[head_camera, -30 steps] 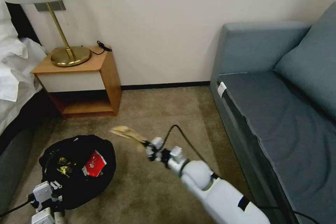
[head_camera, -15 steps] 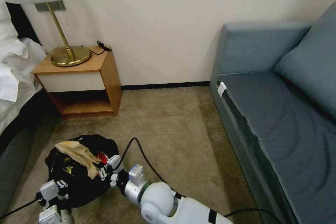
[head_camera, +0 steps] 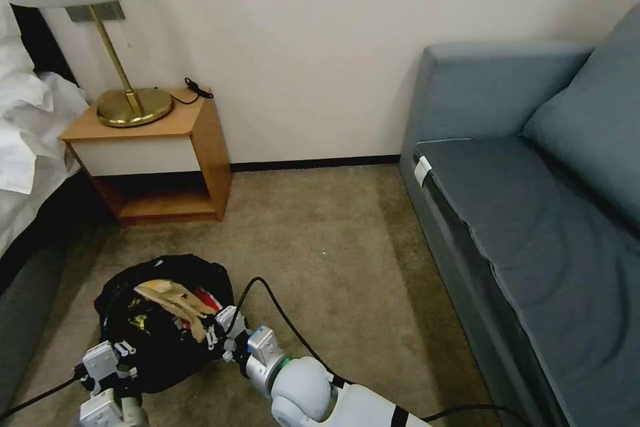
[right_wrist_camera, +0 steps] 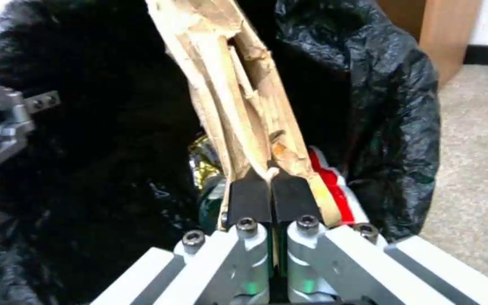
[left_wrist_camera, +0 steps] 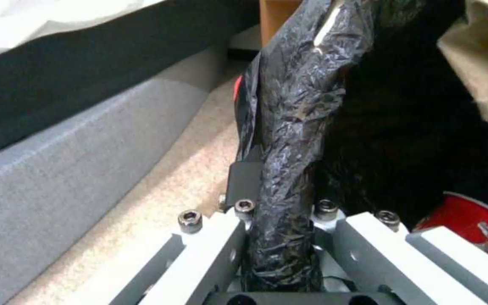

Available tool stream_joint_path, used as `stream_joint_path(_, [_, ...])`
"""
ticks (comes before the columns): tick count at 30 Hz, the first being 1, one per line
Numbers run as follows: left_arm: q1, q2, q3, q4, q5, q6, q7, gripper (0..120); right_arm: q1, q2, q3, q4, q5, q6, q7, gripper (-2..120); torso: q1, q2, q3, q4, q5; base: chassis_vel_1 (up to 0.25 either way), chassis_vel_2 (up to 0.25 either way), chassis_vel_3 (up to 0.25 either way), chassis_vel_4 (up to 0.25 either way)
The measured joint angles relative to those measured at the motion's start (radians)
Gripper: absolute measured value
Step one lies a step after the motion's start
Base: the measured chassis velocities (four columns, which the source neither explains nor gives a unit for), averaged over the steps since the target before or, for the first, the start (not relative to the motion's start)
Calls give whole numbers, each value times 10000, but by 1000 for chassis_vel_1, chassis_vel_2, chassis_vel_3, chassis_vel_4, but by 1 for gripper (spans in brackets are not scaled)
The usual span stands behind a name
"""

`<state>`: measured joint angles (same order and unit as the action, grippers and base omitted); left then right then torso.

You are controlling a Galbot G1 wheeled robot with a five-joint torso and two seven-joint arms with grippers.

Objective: Pick up the trash bin, then pick up the garbage on the floor and place it into the trash bin.

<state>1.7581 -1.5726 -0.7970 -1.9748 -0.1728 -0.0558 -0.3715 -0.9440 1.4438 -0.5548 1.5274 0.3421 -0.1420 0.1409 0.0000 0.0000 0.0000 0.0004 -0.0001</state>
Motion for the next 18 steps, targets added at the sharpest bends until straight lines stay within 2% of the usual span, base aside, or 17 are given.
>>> stream_joint_path(5, [23, -22, 16, -7, -9, 0, 0, 3, 8, 109, 25, -86, -257, 10, 300, 1, 0, 0, 0, -3, 0, 0, 0, 0, 0])
stream_joint_path(9, [32, -16, -23, -7, -23, -4, 0, 3, 16, 157, 36, -96, -241, 17, 360, 20, 0, 0, 0, -6, 1, 0, 0, 0, 0])
stream_joint_path(10, [32, -16, -23, -7, -23, -4, 0, 3, 16, 157, 36, -96, -241, 17, 360, 20, 0, 0, 0, -6, 1, 0, 0, 0, 0])
stream_joint_path(13, [49, -1, -51, -26, -35, -14, 0, 3, 20, 116, 20, -100, -237, 46, 359, 35, 0, 0, 0, -5, 2, 0, 0, 0, 0])
stream_joint_path(15, [52, 2, -60, -27, -37, -20, 0, 3, 21, 94, 19, -91, -235, 49, 357, 38, -1, 0, 0, -5, 2, 0, 0, 0, 0])
stream_joint_path(18, [63, 14, -95, -29, -58, -40, 0, 3, 21, 26, 42, -25, -214, 108, 356, 53, -1, 0, 0, -5, 1, 0, 0, 0, 0])
